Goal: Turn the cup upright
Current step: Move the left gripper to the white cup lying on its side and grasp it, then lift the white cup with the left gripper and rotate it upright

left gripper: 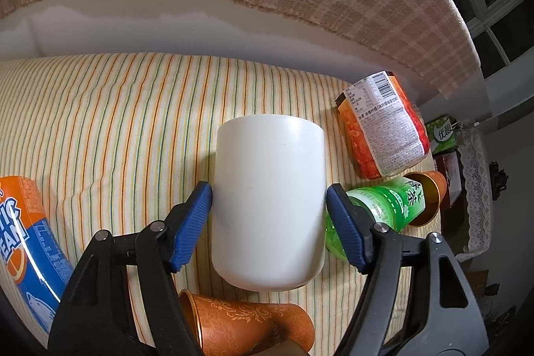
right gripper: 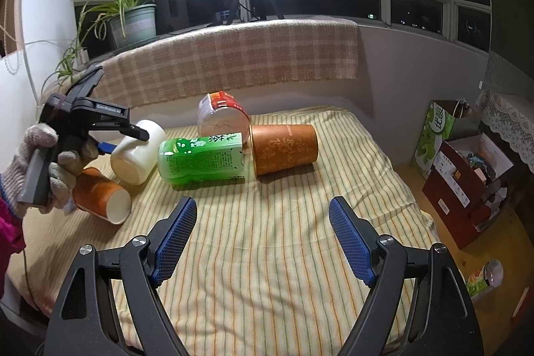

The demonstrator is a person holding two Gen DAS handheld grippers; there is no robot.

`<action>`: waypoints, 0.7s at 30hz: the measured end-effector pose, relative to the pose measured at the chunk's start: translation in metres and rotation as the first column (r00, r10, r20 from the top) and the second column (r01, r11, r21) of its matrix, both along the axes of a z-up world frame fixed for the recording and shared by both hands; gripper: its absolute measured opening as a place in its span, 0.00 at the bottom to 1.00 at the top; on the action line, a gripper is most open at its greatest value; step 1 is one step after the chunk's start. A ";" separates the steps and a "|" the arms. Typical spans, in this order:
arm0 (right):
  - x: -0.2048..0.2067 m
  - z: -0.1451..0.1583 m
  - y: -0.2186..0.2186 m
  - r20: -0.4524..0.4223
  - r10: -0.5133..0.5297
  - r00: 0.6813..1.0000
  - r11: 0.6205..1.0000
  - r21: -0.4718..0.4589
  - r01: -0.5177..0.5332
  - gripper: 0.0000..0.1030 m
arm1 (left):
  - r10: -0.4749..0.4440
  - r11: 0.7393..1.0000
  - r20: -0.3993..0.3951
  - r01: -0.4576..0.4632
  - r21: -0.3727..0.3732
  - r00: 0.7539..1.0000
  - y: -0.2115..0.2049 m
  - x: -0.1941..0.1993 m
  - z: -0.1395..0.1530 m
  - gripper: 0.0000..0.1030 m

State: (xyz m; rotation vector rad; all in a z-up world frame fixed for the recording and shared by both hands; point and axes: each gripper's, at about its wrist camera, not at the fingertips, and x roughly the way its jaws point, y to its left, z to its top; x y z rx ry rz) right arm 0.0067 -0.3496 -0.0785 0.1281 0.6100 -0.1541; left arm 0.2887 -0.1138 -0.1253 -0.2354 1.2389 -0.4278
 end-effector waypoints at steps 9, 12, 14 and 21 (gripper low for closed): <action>-0.002 0.000 -0.001 0.000 -0.004 1.000 1.000 0.000 0.004 0.79 | -0.006 1.000 0.047 0.006 0.001 0.999 -0.002 -0.008 0.015 0.70; -0.003 0.000 0.000 0.003 -0.003 1.000 1.000 -0.002 0.003 0.79 | -0.008 1.000 0.078 0.007 0.007 0.997 0.000 -0.013 0.024 0.69; -0.004 0.001 0.000 0.005 -0.003 1.000 1.000 -0.001 0.003 0.79 | -0.007 1.000 0.105 0.006 0.013 0.994 0.002 -0.017 0.032 0.69; -0.009 0.006 0.003 0.016 0.002 1.000 1.000 -0.002 -0.002 0.79 | -0.023 1.000 0.197 0.018 0.026 0.980 0.005 -0.043 0.063 0.69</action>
